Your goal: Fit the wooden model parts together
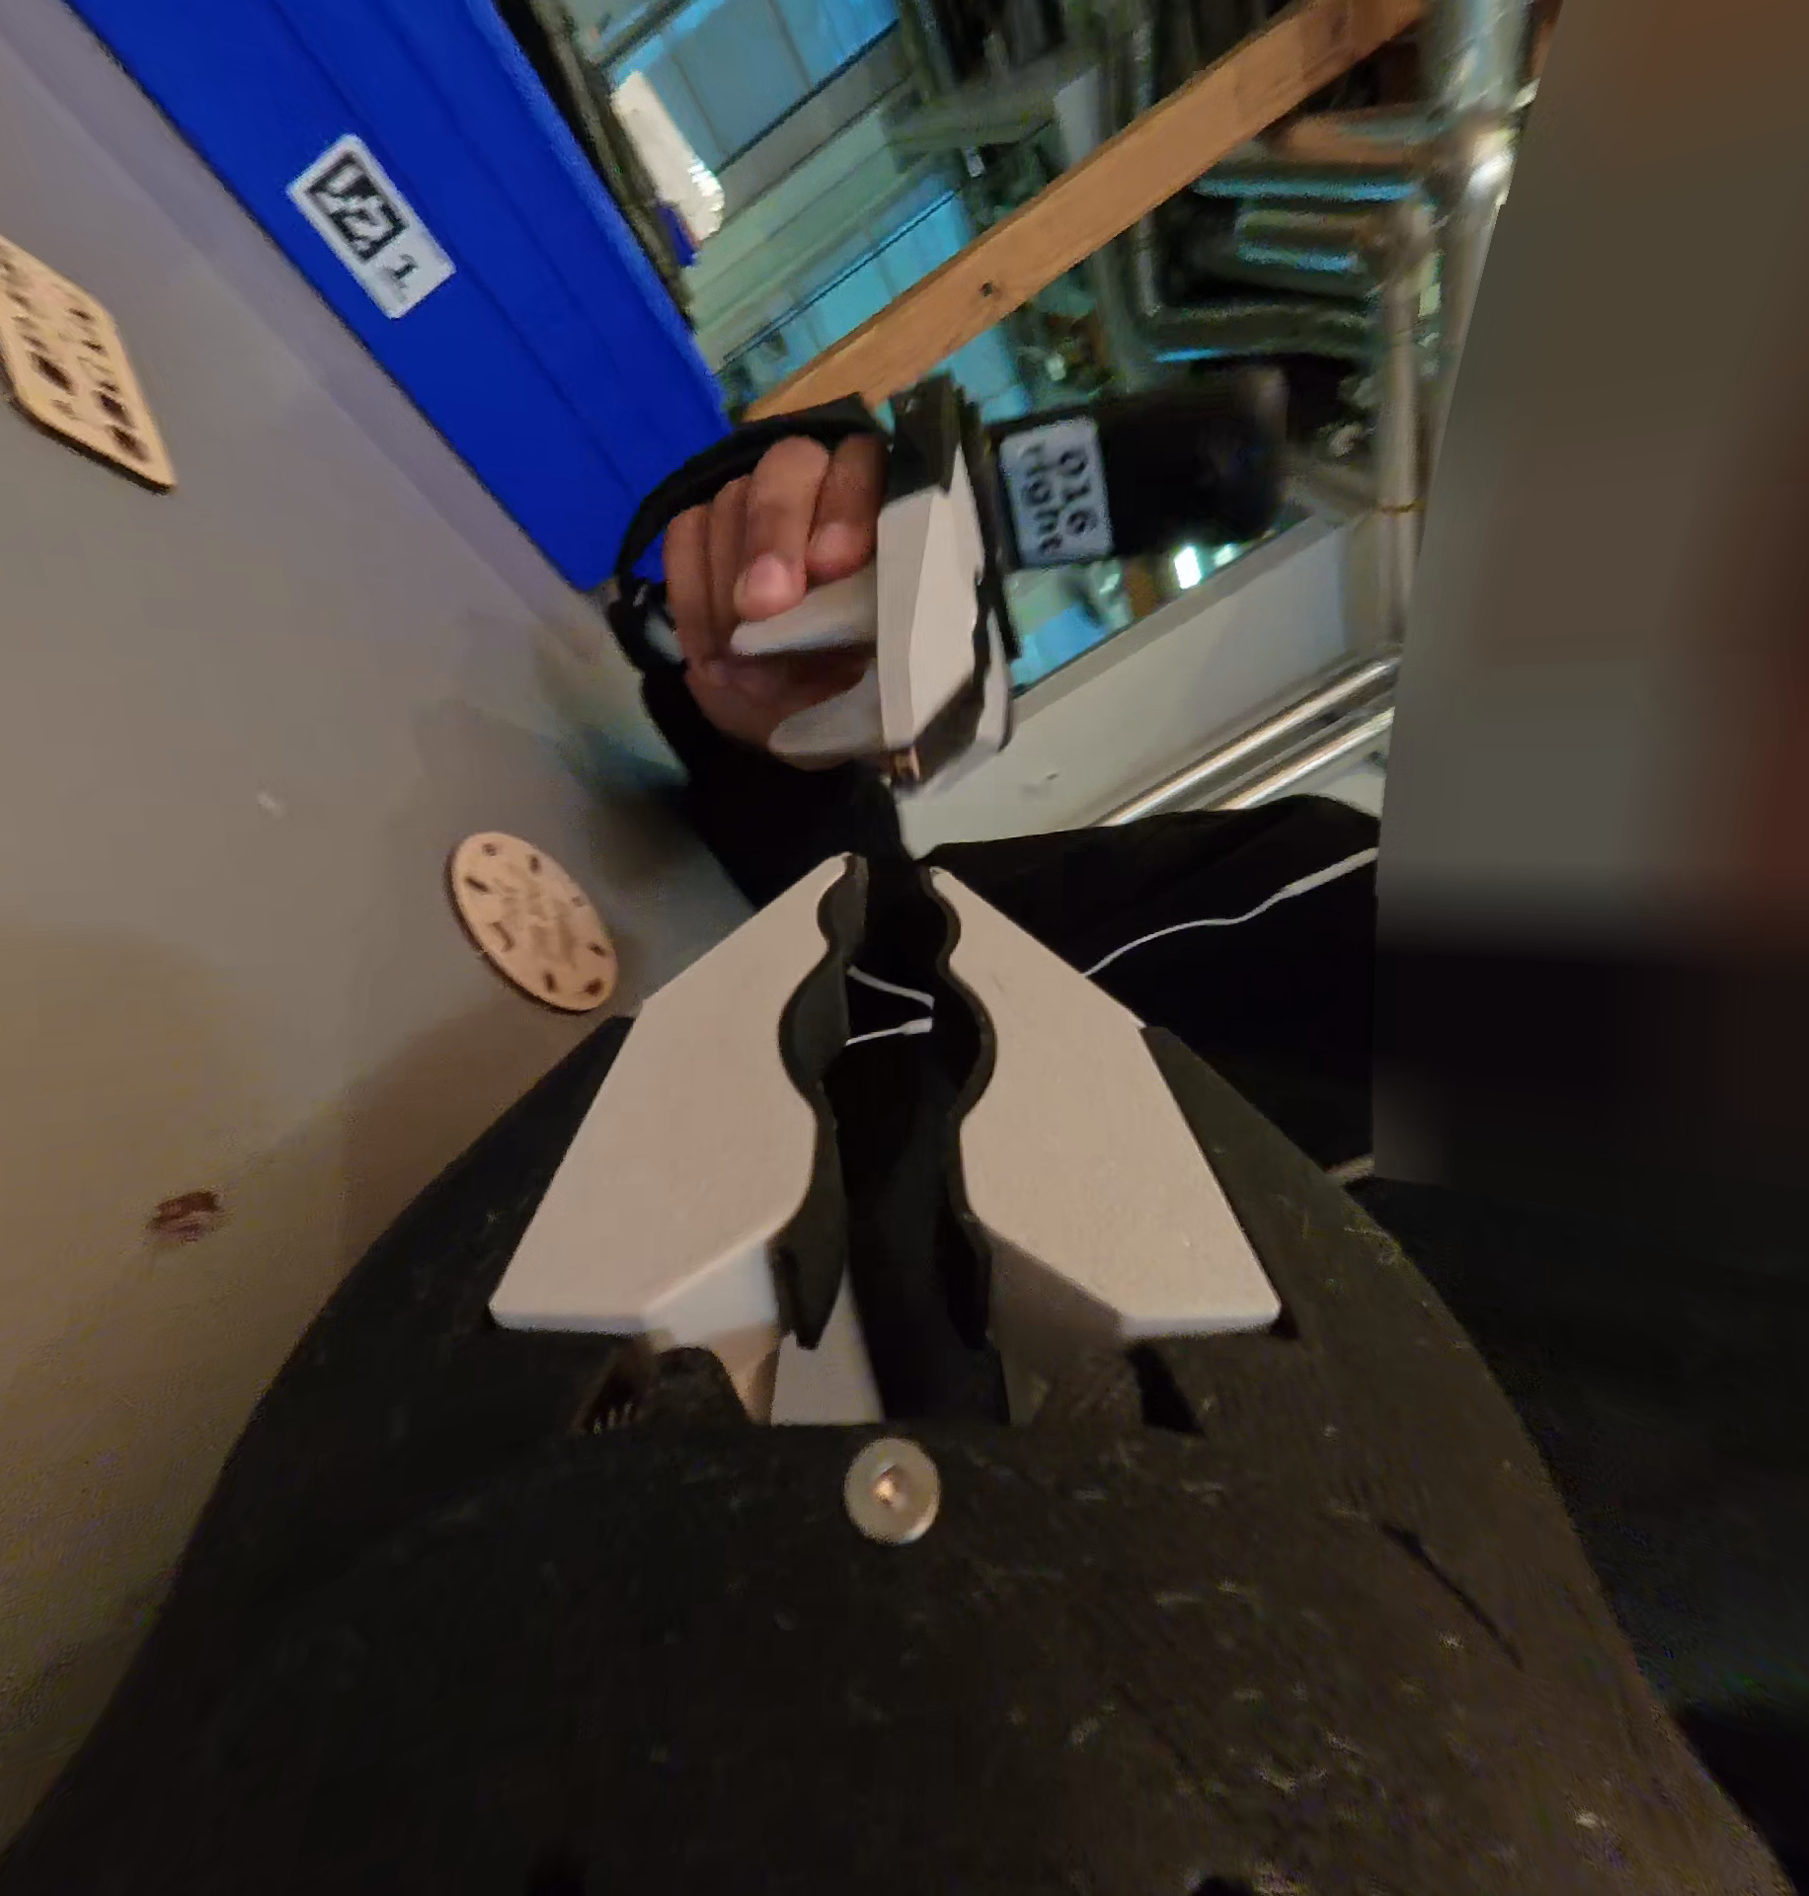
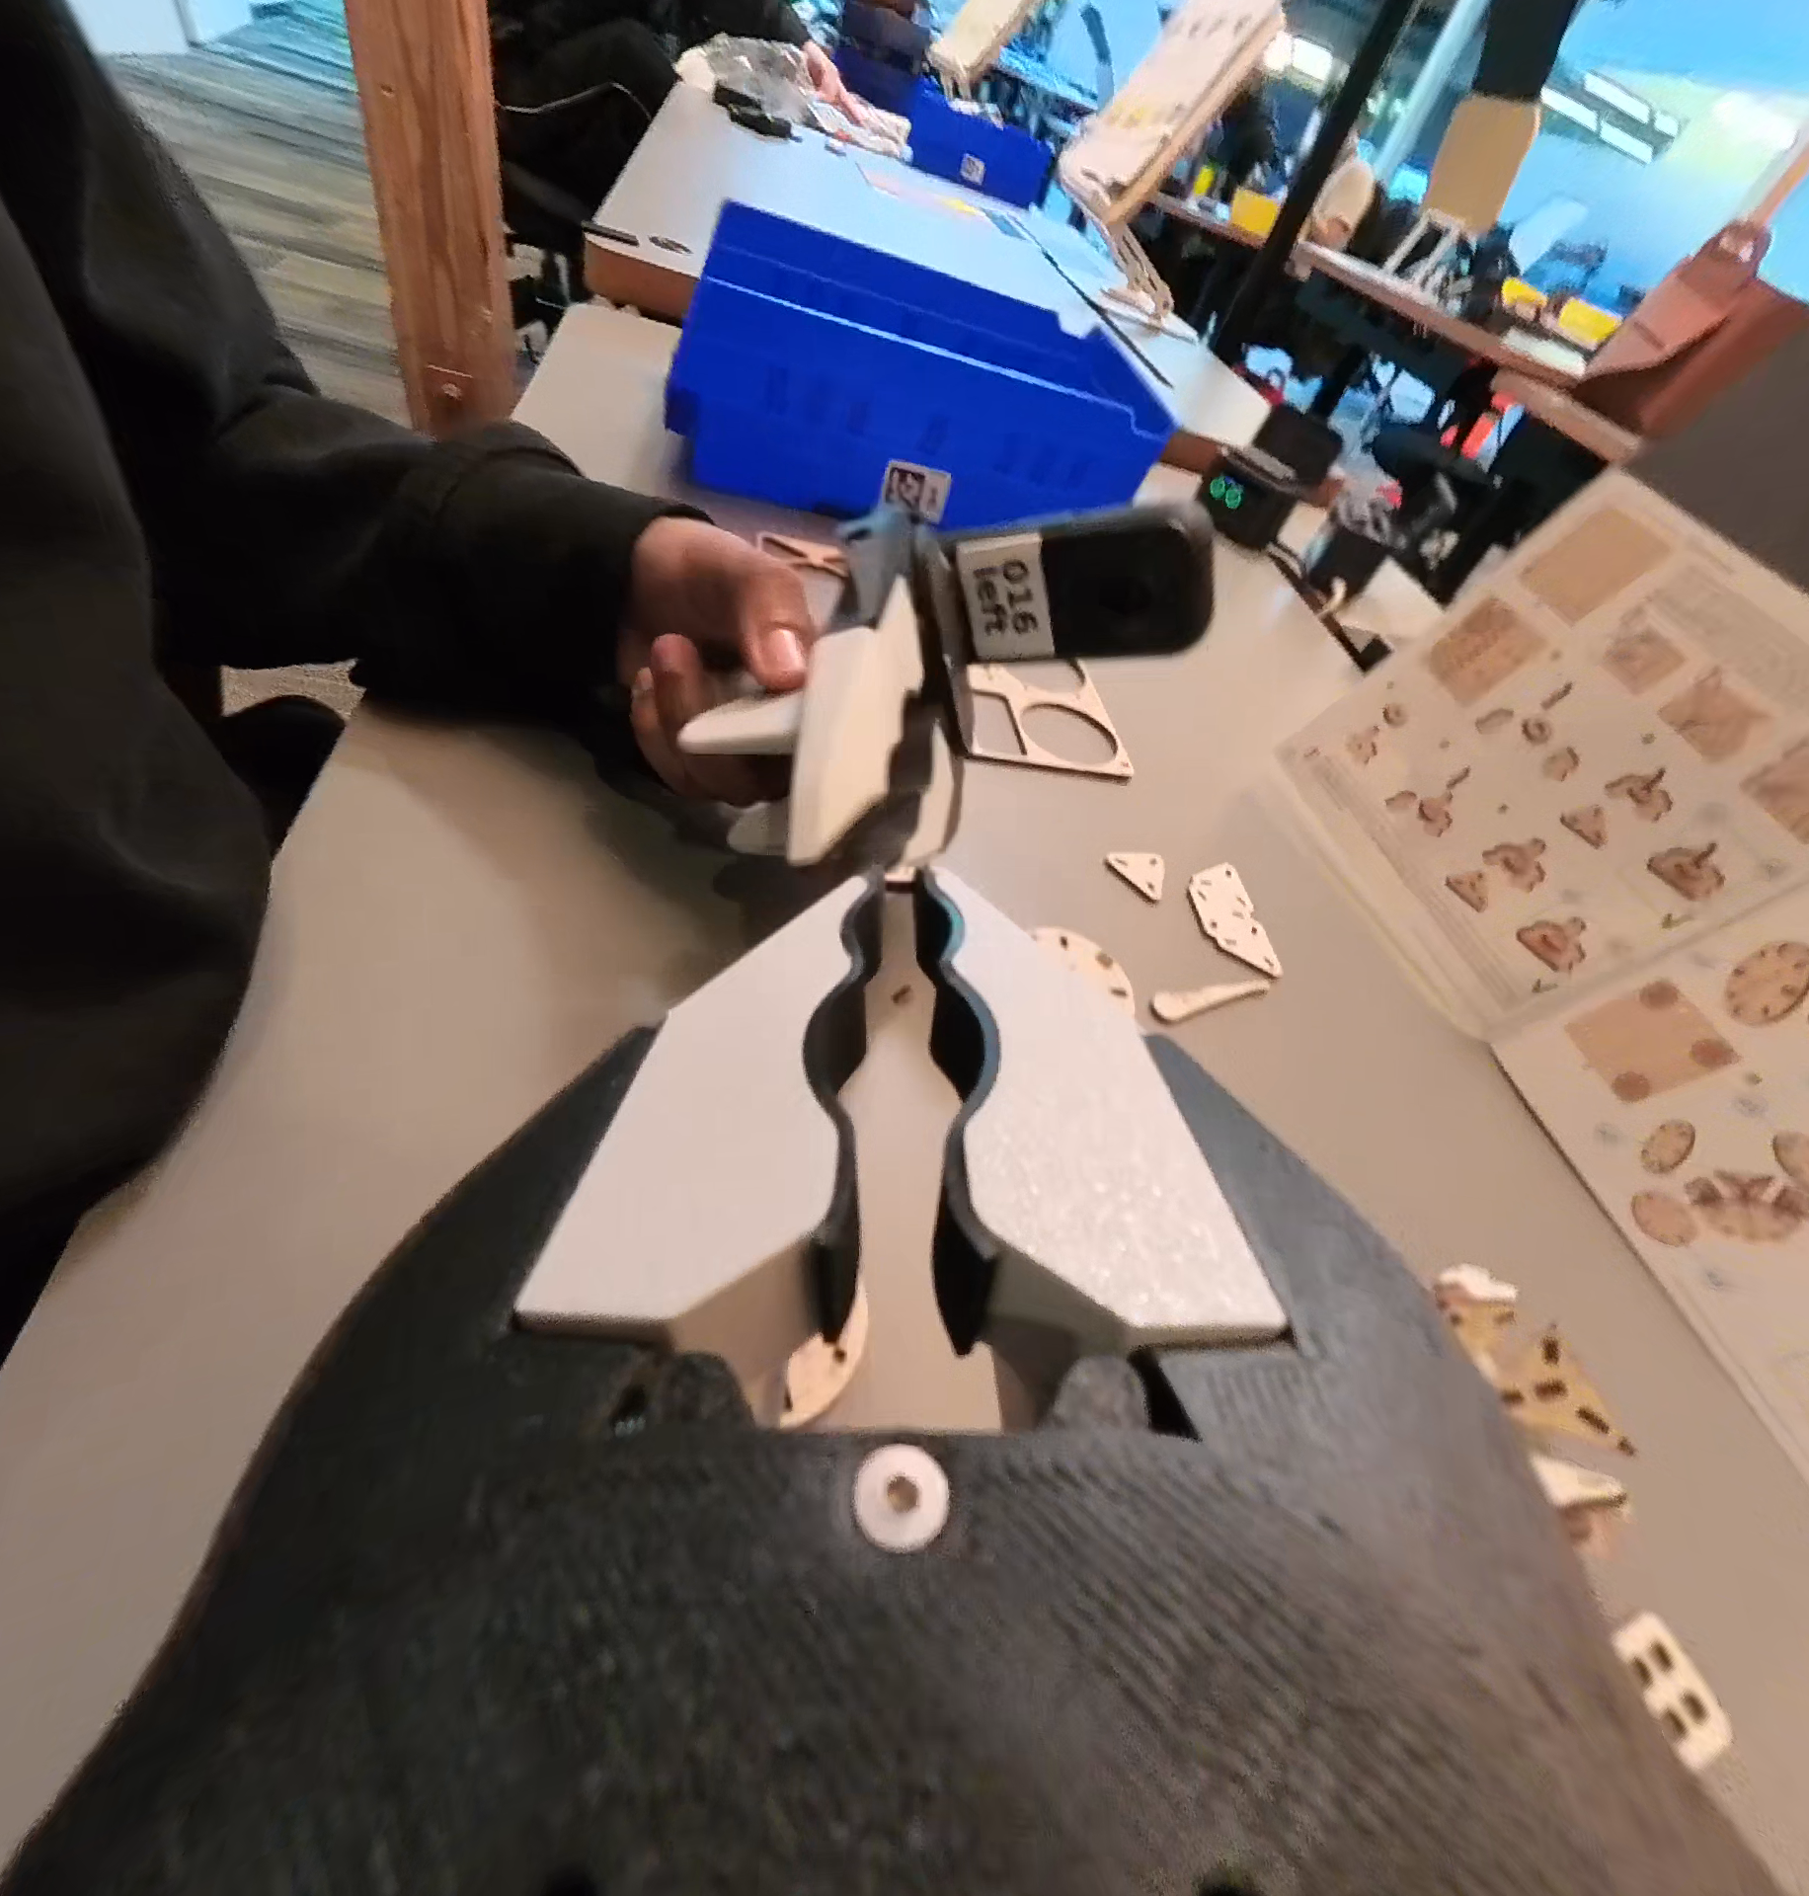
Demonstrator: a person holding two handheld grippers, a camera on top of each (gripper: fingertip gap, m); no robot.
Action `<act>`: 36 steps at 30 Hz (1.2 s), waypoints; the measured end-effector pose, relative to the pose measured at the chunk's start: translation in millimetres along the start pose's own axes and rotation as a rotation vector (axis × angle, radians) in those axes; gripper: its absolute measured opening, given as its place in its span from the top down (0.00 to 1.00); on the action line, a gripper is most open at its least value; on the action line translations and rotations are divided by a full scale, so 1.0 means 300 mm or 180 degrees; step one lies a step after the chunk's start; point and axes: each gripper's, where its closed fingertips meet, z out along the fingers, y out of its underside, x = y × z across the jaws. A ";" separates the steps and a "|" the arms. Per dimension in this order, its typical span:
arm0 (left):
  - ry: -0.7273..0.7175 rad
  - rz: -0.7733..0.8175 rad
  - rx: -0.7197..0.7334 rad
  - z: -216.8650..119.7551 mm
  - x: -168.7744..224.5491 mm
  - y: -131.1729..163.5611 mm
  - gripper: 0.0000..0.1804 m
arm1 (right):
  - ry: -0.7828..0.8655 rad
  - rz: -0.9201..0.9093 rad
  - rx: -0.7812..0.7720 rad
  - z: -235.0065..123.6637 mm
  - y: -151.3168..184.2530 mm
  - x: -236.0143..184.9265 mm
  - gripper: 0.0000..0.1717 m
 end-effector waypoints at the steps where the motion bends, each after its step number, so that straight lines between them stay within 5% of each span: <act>1: -0.0136 0.0070 -0.0058 0.007 -0.017 0.009 0.98 | 0.0026 0.0093 -0.0020 -0.011 0.010 0.018 0.98; 7: -0.1307 0.0781 -0.0528 0.048 -0.157 0.071 0.97 | 0.0144 0.0536 -0.0635 -0.094 0.152 0.068 0.98; 12: -0.1718 0.1121 -0.0765 0.119 -0.209 0.094 1.00 | -0.0285 0.0470 -0.1783 -0.135 0.296 -0.024 0.98; 17: -0.2270 0.1411 -0.1062 0.129 -0.283 0.115 1.00 | -0.0653 0.0237 -0.2384 -0.132 0.349 -0.057 0.98; 36: -0.2549 0.1235 -0.1017 0.085 -0.319 0.106 1.00 | -0.1301 0.0392 -0.3008 -0.101 0.389 -0.109 0.98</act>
